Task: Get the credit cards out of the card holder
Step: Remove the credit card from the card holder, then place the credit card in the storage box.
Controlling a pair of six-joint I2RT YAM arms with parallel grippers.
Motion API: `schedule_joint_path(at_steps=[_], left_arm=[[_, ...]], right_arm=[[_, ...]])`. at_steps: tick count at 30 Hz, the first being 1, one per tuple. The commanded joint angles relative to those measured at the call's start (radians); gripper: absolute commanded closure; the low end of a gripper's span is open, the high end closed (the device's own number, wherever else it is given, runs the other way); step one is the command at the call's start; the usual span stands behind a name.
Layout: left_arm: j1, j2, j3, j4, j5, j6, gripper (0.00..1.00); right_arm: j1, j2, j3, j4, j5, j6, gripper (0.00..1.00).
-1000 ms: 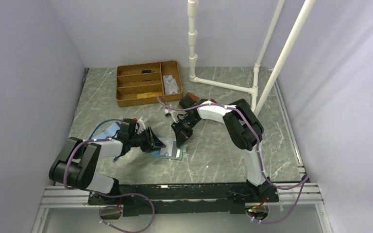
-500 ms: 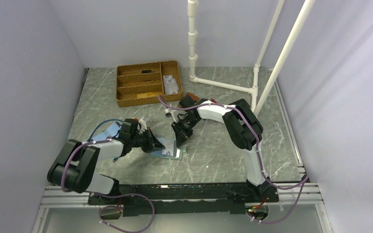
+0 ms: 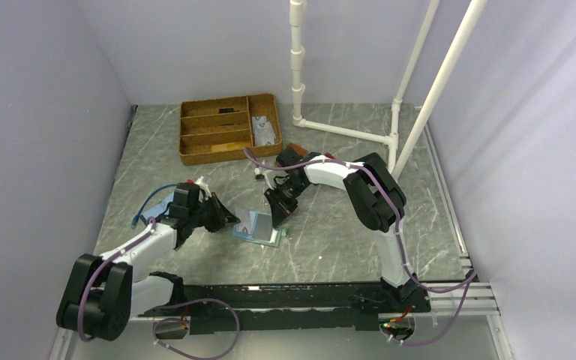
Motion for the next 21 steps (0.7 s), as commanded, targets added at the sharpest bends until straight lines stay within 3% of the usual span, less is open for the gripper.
schedule_joint_path(at_steps=[1, 10, 21], left_arm=[[0.006, -0.107, -0.001, -0.042, -0.041, 0.042, 1.0], [0.007, -0.239, -0.021, 0.031, 0.007, 0.071, 1.0], [0.007, -0.255, 0.016, 0.118, 0.089, 0.128, 1.0]], right_arm=[[0.011, 0.041, -0.002, -0.022, 0.115, -0.09, 0.83], [-0.019, -0.121, 0.005, -0.08, -0.021, -0.199, 0.69], [-0.084, -0.285, -0.017, -0.136, -0.146, -0.347, 0.63]])
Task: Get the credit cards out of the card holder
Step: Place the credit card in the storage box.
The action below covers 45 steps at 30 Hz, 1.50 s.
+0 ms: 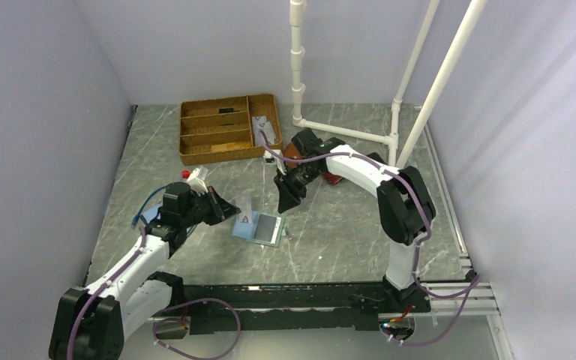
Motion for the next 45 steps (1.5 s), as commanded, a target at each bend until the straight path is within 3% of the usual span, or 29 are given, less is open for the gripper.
schedule_joint_path(at_steps=[1, 7, 13, 21, 31, 45], left_arm=[[0.004, -0.025, 0.029, 0.101, 0.061, 0.057, 1.0], [0.004, -0.029, 0.06, 0.117, 0.043, 0.116, 1.0], [0.043, 0.066, 0.183, 0.085, 0.052, 0.196, 1.0], [0.103, 0.379, 0.479, 0.107, 0.098, 0.213, 1.0], [0.108, 0.78, 0.816, 0.233, 0.178, 0.125, 1.0], [0.108, 1.104, 1.112, 0.189, 0.225, 0.075, 1.0]], right_arm=[[-0.028, -0.069, -0.014, -0.045, -0.103, -0.116, 0.62], [-0.054, -0.121, -0.02, -0.063, -0.123, -0.155, 0.59], [-0.079, -0.16, -0.029, -0.063, -0.108, -0.165, 0.58], [-0.098, -0.215, -0.042, -0.054, -0.062, -0.173, 0.58], [-0.116, -0.226, -0.05, -0.04, -0.039, -0.167, 0.58], [-0.12, -0.205, -0.054, -0.038, -0.034, -0.167, 0.58]])
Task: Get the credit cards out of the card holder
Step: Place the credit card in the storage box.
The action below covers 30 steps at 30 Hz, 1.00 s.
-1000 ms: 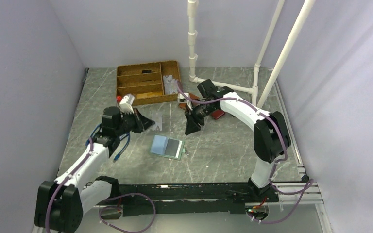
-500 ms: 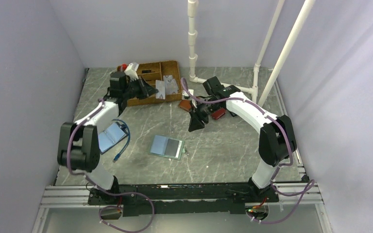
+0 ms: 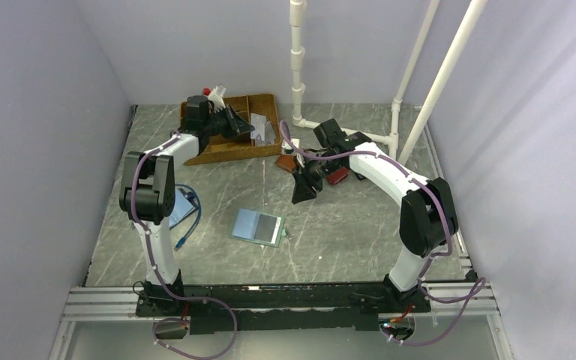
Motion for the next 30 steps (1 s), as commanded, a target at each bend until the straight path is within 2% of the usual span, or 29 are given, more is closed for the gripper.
schedule_joint_path(at_steps=[1, 30], left_arm=[[0.002, 0.044, 0.101, 0.003, 0.035, -0.022, 1.0], [0.008, 0.23, 0.352, -0.163, 0.003, -0.009, 1.0]], right_arm=[[-0.004, -0.02, -0.001, 0.017, -0.005, -0.02, 0.58], [-0.004, -0.009, 0.001, 0.014, 0.0, -0.024, 0.58]])
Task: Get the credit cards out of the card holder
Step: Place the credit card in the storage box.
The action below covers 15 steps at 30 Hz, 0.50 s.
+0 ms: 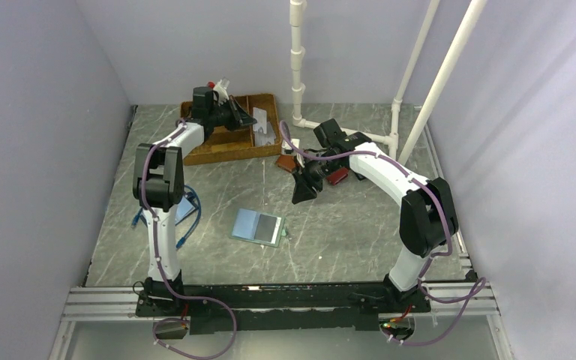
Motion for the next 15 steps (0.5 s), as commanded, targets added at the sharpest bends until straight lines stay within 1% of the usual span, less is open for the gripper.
schedule_joint_path(at_steps=[1, 15], left_arm=[[0.004, 0.023, 0.068, -0.035, -0.004, 0.02, 1.0], [0.009, 0.108, 0.215, -0.182, -0.036, 0.07, 1.0]], right_arm=[[-0.004, -0.011, 0.002, 0.014, -0.006, -0.023, 0.58], [-0.004, -0.01, 0.002, 0.014, -0.007, -0.023, 0.58]])
